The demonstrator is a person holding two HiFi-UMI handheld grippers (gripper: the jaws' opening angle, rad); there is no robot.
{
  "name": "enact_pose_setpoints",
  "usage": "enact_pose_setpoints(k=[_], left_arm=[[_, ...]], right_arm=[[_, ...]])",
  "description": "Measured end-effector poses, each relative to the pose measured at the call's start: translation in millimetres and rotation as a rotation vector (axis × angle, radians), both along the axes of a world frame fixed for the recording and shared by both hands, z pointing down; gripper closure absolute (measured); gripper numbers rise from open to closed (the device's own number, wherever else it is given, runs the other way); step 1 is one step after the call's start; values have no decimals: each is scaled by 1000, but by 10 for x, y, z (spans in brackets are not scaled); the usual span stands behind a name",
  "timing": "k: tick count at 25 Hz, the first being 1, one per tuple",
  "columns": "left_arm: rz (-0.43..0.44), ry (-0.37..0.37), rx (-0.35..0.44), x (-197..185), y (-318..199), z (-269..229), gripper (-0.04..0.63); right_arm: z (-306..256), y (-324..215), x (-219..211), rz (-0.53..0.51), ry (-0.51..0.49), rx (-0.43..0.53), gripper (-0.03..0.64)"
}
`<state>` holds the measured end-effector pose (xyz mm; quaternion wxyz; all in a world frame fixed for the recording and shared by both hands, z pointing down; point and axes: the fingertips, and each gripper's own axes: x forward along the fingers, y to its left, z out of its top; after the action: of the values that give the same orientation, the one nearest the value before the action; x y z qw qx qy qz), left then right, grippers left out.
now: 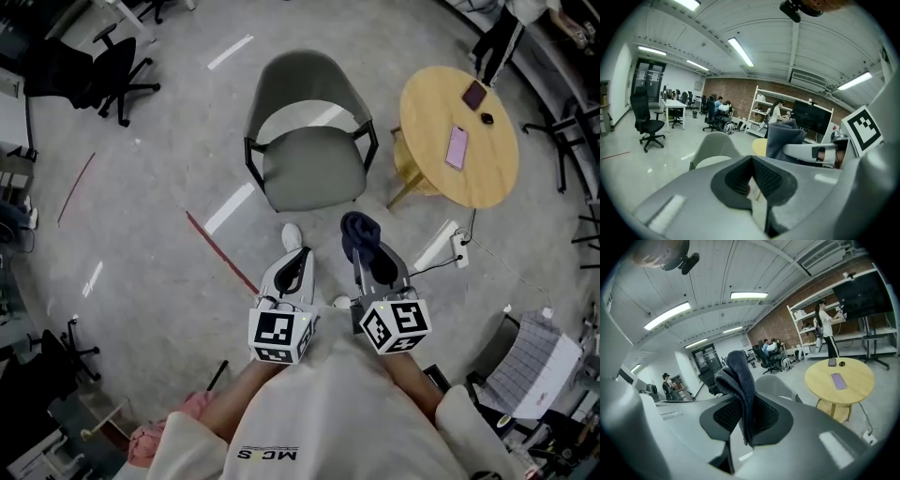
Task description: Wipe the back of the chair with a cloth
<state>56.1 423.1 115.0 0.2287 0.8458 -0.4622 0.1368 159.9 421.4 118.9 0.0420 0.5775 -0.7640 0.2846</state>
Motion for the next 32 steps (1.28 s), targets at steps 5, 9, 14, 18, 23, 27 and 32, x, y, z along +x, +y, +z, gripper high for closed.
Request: enact_pose_setpoints(k=[5, 9, 14, 18, 23, 27, 32], left_arm=[[86, 27, -3, -154, -878, -88, 594], [162, 37, -27, -235, -1409, -35, 594], [179, 38, -14, -250, -1881, -10, 594], [166, 36, -13, -239, -2199, 14, 594], [124, 24, -33, -145, -2548, 164, 594], [147, -25, -14, -12, -2787, 389, 594], [115, -47, -53, 46, -3006, 622, 594]], right_arm=[[-146, -903, -170, 86, 22, 4, 545], [-101, -1484, -349, 117, -4, -39, 544], [-148, -1909, -326, 147, 15, -19, 545], [-99, -2188, -297, 141, -3, -24, 554], [16, -2577, -123, 116, 42, 2, 555], [242, -2925, 102, 129, 18, -21, 554], [680, -3205, 383, 175, -15, -119, 554]])
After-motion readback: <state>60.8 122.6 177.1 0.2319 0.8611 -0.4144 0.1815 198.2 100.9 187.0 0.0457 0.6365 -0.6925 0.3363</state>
